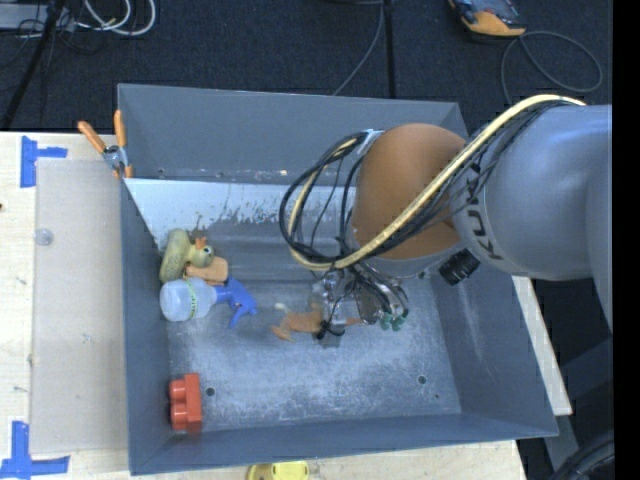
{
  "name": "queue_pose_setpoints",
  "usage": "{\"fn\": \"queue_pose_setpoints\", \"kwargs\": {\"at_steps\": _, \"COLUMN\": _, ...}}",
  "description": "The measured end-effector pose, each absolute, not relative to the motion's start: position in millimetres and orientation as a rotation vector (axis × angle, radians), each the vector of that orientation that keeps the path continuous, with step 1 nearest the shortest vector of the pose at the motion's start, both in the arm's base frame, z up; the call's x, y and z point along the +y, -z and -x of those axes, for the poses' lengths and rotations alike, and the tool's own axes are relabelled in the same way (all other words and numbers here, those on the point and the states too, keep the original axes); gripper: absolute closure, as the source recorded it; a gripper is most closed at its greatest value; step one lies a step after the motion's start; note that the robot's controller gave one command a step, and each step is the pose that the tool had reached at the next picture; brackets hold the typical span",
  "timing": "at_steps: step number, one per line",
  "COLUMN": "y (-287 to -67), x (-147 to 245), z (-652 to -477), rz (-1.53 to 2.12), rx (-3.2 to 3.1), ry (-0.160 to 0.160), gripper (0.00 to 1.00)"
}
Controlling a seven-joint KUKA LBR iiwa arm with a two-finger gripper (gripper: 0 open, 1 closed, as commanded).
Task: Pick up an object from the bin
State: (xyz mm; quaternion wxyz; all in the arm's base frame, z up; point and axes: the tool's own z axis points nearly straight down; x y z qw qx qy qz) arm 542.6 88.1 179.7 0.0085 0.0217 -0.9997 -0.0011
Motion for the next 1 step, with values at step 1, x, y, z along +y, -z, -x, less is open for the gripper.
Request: {"fn": "queue_pose_setpoints", "kwargs": {"at_steps": 1, "y": -315.7, "x": 89.3, "z": -530.5, "rz": -0.137, "rx": -3.123, "ry": 0.004, "gripper": 1.00}}
